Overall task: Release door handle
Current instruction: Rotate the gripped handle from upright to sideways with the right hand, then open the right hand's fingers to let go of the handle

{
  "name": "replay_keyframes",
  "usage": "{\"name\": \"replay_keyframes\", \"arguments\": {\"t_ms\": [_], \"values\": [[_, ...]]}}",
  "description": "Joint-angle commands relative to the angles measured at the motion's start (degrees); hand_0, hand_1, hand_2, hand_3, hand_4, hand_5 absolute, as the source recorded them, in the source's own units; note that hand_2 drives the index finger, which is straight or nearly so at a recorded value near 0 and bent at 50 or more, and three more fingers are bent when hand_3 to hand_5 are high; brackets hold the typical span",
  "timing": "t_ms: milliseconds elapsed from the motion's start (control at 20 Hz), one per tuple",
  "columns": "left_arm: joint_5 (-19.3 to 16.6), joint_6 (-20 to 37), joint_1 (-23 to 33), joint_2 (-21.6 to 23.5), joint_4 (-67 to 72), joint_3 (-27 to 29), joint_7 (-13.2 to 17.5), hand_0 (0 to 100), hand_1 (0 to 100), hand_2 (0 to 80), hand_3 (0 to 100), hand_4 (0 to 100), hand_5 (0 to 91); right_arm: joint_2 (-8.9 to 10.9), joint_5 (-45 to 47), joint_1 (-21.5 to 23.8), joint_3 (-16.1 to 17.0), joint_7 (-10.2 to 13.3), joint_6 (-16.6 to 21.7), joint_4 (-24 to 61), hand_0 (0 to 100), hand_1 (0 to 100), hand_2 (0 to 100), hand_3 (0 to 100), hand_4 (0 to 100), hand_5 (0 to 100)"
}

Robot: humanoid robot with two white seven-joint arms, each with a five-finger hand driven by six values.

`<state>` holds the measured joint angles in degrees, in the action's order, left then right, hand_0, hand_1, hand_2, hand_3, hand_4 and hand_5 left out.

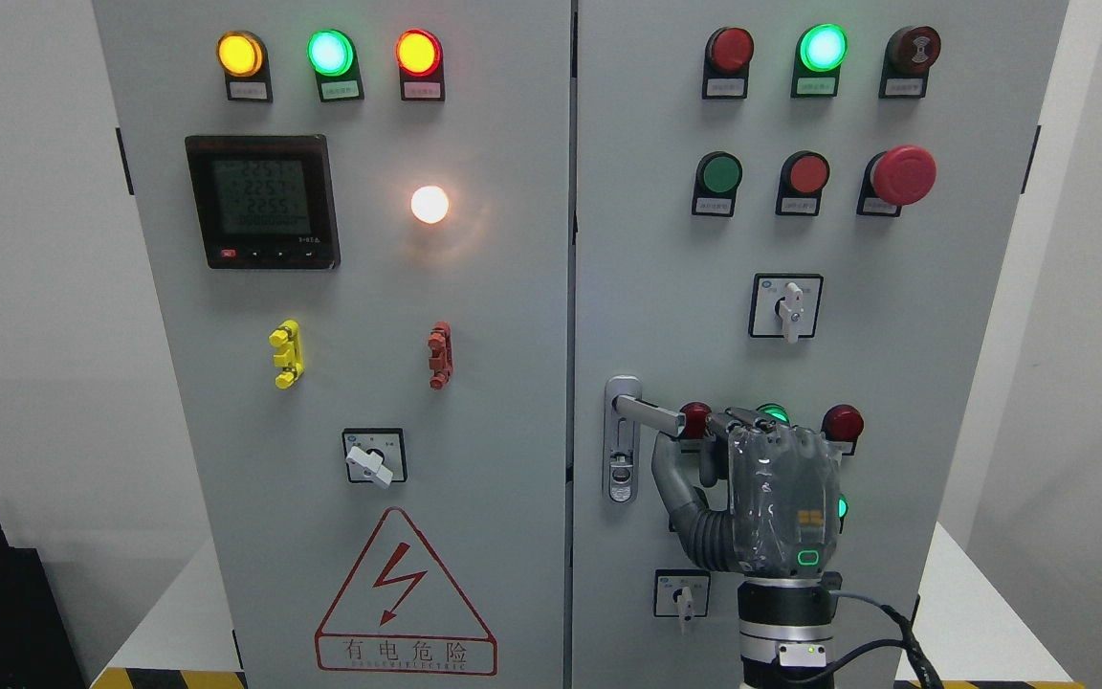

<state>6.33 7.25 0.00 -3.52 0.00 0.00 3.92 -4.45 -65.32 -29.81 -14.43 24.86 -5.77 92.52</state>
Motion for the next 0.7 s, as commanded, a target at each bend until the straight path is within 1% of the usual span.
{"name": "replay_keyframes", "arguments": {"t_ms": [0,100,200,251,301,351,401,451,501,551,601,651], "values": [[0.0,0.0,-1.8,0.0,-0.4,-0.6,0.0,12,39,0.0,0,0,0.0,0.5,0.3,1.4,-0.5,0.2,0.1,0.2,51,59,97,100,100,100],[0.0,0.0,-1.8,0.0,-0.5,-0.6,0.0,12,39,0.0,0,0,0.0,1.46,0.3,2.3,-0.8,1.1,0.2,0.8,51,59,97,100,100,100],[0.0,0.0,-1.8,0.0,-0.4,-0.6,0.0,12,39,0.0,0,0,0.0,3.48,0.3,4.1,-0.9,1.7,2.3,2.0,52,59,96,100,100,100],[0.0,0.0,-1.8,0.0,-0.4,-0.6,0.0,12,39,0.0,0,0,0.0,4.79,0.3,5.2,-0.9,1.6,3.2,2.6,54,59,93,100,100,100],[0.0,0.0,-1.8,0.0,-0.5,-0.6,0.0,12,39,0.0,0,0,0.0,6.02,0.3,6.2,-0.9,1.2,3.3,3.1,56,59,87,100,99,99],[0.0,0.0,-1.8,0.0,-0.5,-0.6,0.0,12,39,0.0,0,0,0.0,7.34,0.3,7.3,-0.9,1.2,3.4,3.5,56,59,83,100,95,98],[0.0,0.0,-1.8,0.0,-0.5,-0.6,-0.1,12,39,0.0,0,0,0.0,8.57,0.3,8.2,-0.7,1.1,3.4,3.9,58,57,73,100,87,92],[0.0,0.0,-1.8,0.0,-0.5,-0.6,0.0,12,39,0.0,0,0,0.0,9.45,0.3,8.9,-0.4,1.2,3.5,4.3,58,55,61,91,75,77],[0.0,0.0,-1.8,0.0,-0.5,-0.6,0.0,12,39,0.0,0,0,0.0,10.07,0.3,9.2,-0.2,1.3,3.5,4.8,58,54,53,78,67,68],[0.0,0.0,-1.8,0.0,-0.4,-0.6,0.0,12,39,0.0,0,0,0.0,10.51,0.3,9.3,-0.1,1.4,3.6,5.4,56,51,42,65,55,55],[0.0,0.0,-1.8,0.0,-0.5,-0.6,0.0,12,39,0.0,0,0,0.0,11.21,0.3,9.3,0.1,1.4,3.7,6.2,55,48,31,51,39,40],[0.0,0.0,-1.8,0.0,-0.5,-0.6,0.0,12,39,0.0,0,0,0.0,11.92,0.4,9.3,0.2,1.3,4.4,6.6,54,47,26,43,32,31]]}}
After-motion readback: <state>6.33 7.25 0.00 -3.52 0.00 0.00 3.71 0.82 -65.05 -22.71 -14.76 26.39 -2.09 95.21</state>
